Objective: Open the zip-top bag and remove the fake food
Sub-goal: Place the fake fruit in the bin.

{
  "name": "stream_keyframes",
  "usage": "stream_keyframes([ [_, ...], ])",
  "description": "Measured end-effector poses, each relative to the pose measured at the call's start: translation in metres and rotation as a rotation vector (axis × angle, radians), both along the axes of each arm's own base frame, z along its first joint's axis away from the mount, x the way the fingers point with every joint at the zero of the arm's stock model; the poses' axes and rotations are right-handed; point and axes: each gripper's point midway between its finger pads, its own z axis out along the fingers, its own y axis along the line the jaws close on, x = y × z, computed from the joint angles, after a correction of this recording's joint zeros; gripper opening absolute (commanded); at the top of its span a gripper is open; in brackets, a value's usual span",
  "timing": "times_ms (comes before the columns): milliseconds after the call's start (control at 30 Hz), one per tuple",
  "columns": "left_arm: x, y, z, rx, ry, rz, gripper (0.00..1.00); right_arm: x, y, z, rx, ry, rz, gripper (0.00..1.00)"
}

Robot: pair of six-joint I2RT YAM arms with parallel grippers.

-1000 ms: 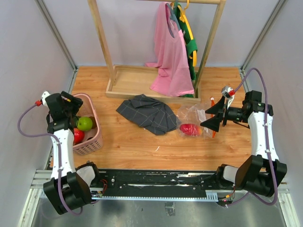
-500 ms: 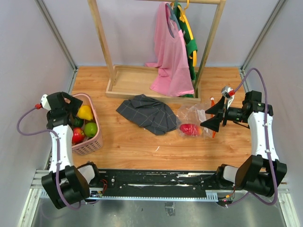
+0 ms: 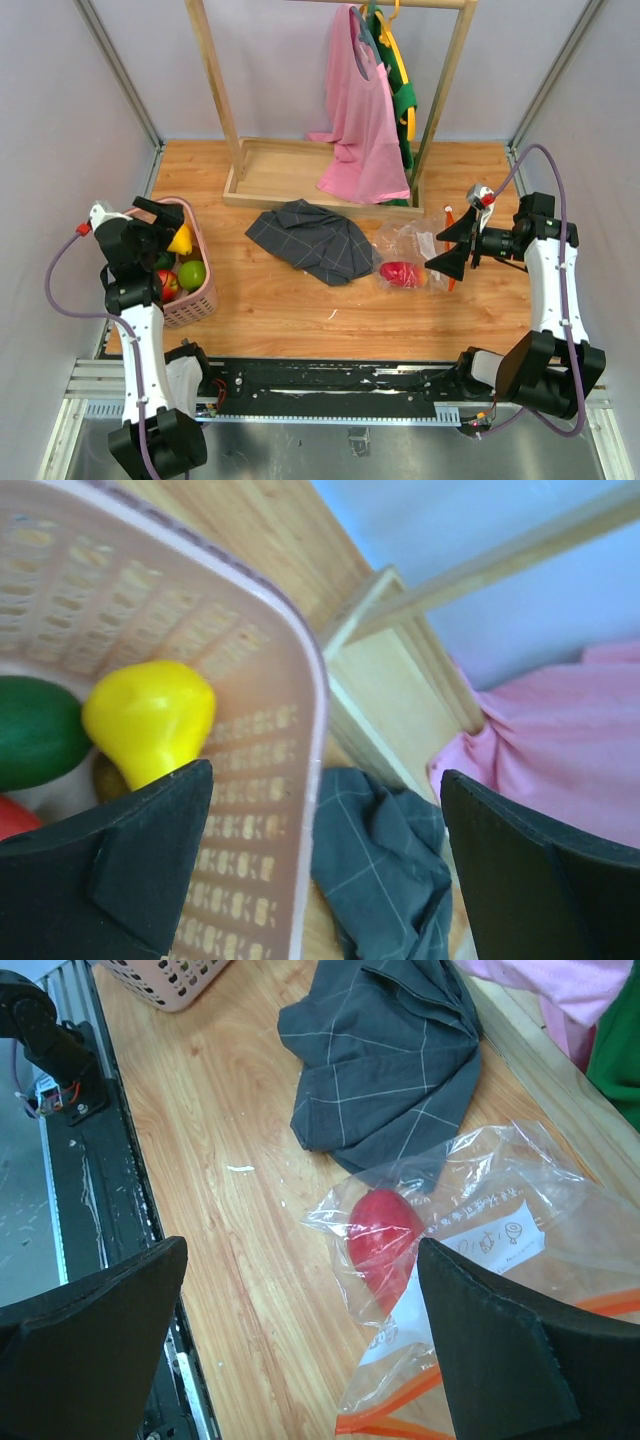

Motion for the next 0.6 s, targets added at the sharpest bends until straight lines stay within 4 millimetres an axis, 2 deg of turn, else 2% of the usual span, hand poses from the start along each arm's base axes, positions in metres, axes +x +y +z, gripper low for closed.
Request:
stream_keyframes([
  [233,0.01,-0.041,0.023,0.038,-0.123,-0.27,0.99,0.007,-0.008,-0.002,-0.068,0.003,-0.021,0.98],
  [400,0.01,-0.077,0.028,0.114,-0.137,-0.491,0.99,0.015,-0.015,0.005,-0.112,-0.014,-0.041,0.98],
  [600,0.006,-0.118,0.056,0.25,-0.19,-0.68,0.99,0.024,-0.023,0.007,-0.158,-0.02,-0.076,0.98],
])
